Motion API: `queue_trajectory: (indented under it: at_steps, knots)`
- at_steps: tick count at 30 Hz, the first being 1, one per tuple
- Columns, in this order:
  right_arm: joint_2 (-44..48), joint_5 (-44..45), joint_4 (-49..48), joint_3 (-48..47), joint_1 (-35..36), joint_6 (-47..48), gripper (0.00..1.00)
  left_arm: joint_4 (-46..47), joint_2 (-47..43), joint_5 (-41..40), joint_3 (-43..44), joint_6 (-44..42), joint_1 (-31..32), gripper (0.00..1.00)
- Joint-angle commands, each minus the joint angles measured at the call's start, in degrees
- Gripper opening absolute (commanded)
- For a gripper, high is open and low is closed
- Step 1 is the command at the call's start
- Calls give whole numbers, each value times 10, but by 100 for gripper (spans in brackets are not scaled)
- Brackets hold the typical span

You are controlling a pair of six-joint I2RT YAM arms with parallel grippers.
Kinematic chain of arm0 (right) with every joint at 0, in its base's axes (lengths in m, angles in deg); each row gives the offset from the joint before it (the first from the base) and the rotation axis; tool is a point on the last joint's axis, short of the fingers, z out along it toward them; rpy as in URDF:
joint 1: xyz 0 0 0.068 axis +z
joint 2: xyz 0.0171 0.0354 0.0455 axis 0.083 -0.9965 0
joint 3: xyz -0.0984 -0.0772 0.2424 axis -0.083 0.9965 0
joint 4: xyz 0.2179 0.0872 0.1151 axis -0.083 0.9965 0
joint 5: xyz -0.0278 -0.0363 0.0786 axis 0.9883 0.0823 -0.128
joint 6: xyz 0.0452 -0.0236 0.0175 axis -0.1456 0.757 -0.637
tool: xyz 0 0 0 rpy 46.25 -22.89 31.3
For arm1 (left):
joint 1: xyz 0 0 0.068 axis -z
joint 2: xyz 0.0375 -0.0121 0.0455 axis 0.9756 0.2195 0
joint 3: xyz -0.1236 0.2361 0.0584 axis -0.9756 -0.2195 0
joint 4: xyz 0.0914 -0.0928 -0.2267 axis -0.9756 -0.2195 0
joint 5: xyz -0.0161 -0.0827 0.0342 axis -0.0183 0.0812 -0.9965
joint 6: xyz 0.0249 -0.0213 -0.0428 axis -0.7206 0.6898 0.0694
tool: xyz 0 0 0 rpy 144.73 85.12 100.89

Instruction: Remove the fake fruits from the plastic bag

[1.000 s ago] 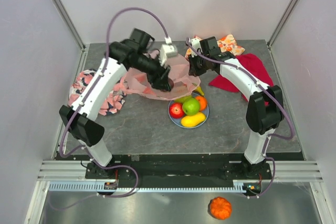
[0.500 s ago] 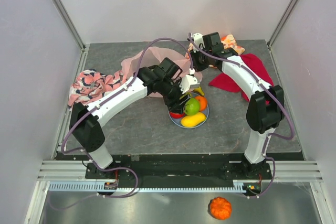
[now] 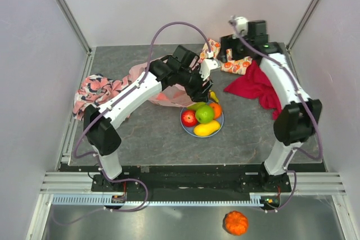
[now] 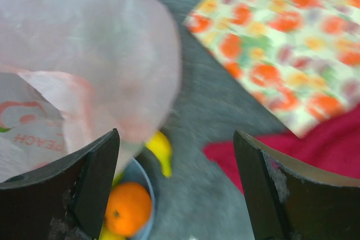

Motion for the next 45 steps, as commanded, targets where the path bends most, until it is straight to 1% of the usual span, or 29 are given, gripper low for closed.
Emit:
queue_trajectory:
  at_steps: [1, 2, 4, 5, 6, 7, 8, 9, 11, 12, 13, 14, 16, 18, 19, 22, 26, 27, 28, 29, 30, 33, 37, 43, 44, 45]
  knots:
    - [128, -25, 16, 58, -73, -21, 90, -16, 5, 100, 31, 2, 20, 14]
    - [159, -25, 23, 90, -80, -18, 91, -25, 16, 85, 37, -6, 34, 14]
    - [189, -23, 38, 123, -89, -11, 91, -42, 25, 63, 43, -25, 45, 13]
    - [218, -22, 40, 161, -90, -10, 91, -42, 21, 43, 39, -27, 46, 13]
    - [230, -21, 39, 179, -91, -11, 91, -34, 14, 28, 16, -20, 46, 12]
    - [241, -18, 40, 195, -92, -12, 91, -24, 4, 10, -4, -11, 46, 7]
    - [256, -18, 40, 222, -92, -17, 91, -13, -26, -18, -27, -2, 46, 5]
    - [262, -18, 39, 233, -92, -18, 91, 23, -43, -27, -87, 6, 46, 4]
    - [267, -22, 42, 255, -92, -21, 91, 69, -84, -61, -153, 10, 48, 2]
    - [266, -22, 48, 257, -92, -21, 91, 117, -116, -77, -210, 13, 47, 2]
    - [263, -23, 52, 257, -92, -19, 91, 142, -129, -108, -235, 13, 43, 2]
    - [257, -22, 55, 253, -92, -15, 92, 158, -137, -111, -264, 13, 37, 2]
    - [247, -20, 68, 243, -91, -5, 92, 175, -135, -96, -271, 12, 14, 2]
    - [234, -10, 83, 224, -92, 12, 93, 177, -113, -91, -258, 26, -8, 2]
    - [225, -6, 88, 213, -92, 18, 93, 177, -104, -66, -252, 31, -32, 2]
    - [214, 17, 103, 203, -92, 32, 93, 173, -72, -41, -236, 29, -67, 2]
    - [195, 34, 111, 198, -91, 40, 93, 194, -45, -9, -235, 8, -96, 2]
    - [192, 40, 114, 198, -93, 42, 93, 197, -38, 0, -234, 2, -100, 4]
    - [187, 44, 116, 199, -92, 47, 94, 199, -24, 30, -231, -2, -109, 5]
    - [184, 48, 121, 198, -92, 51, 94, 199, -16, 52, -222, -5, -113, 7]
    - [180, 56, 124, 197, -92, 54, 94, 199, -8, 92, -216, -5, -116, 9]
    - [165, 64, 134, 187, -92, 60, 94, 199, 21, 117, -202, -8, -119, 11]
    - [147, 72, 138, 174, -91, 66, 94, 200, 36, 161, -196, -11, -122, 10]
    - [133, 74, 139, 173, -91, 69, 95, 206, 35, 175, -230, -6, -123, 11]
    - [132, 73, 139, 173, -91, 69, 95, 210, 36, 176, -236, -5, -123, 12]
    - [127, 73, 139, 172, -89, 68, 95, 211, 40, 177, -240, -4, -123, 17]
